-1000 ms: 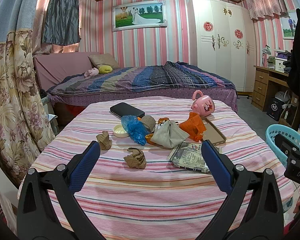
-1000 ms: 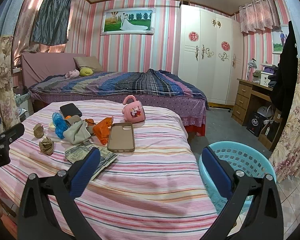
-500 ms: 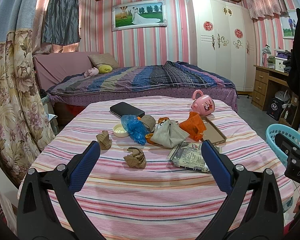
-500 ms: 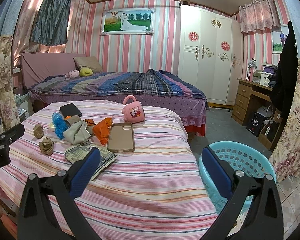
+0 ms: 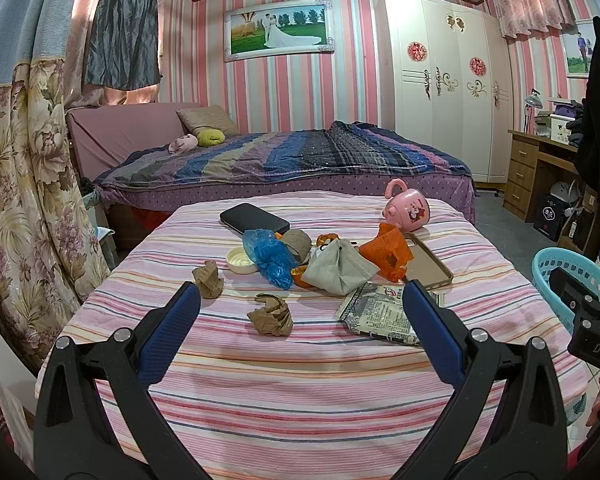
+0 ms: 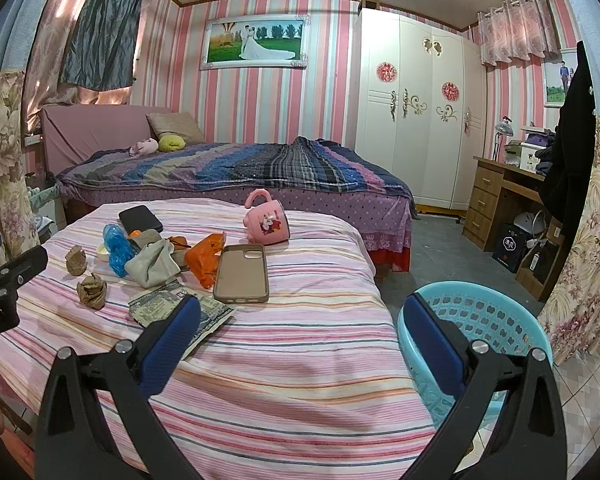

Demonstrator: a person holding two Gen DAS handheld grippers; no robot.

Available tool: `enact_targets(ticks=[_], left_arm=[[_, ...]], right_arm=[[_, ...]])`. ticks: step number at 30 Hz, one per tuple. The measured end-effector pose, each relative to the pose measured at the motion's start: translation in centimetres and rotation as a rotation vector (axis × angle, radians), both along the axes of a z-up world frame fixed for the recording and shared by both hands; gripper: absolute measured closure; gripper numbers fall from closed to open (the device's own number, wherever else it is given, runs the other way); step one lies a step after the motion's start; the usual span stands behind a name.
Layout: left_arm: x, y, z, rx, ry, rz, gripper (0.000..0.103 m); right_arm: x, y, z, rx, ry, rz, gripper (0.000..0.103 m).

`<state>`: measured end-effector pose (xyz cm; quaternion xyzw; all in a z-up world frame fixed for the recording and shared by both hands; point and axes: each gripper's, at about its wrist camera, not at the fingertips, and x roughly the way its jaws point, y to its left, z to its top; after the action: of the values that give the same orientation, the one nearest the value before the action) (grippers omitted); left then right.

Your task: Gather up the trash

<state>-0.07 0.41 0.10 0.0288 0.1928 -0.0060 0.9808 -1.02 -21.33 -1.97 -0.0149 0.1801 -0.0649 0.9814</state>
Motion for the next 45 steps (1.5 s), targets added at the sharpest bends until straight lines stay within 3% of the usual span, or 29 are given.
enact_targets(ticks=[30, 45], left_arm=[[0.1, 0.4, -0.8, -0.001, 0.008, 0.004, 0.005], [1.2, 1.3, -0.2, -0.034, 0.037, 0.022, 0.005]], right_arm=[[0.2, -0.2, -0.7, -0.004, 0.011, -0.005, 0.004], [1.0, -1.0, 0.3, 0.054, -0.011, -0.013, 0.004]])
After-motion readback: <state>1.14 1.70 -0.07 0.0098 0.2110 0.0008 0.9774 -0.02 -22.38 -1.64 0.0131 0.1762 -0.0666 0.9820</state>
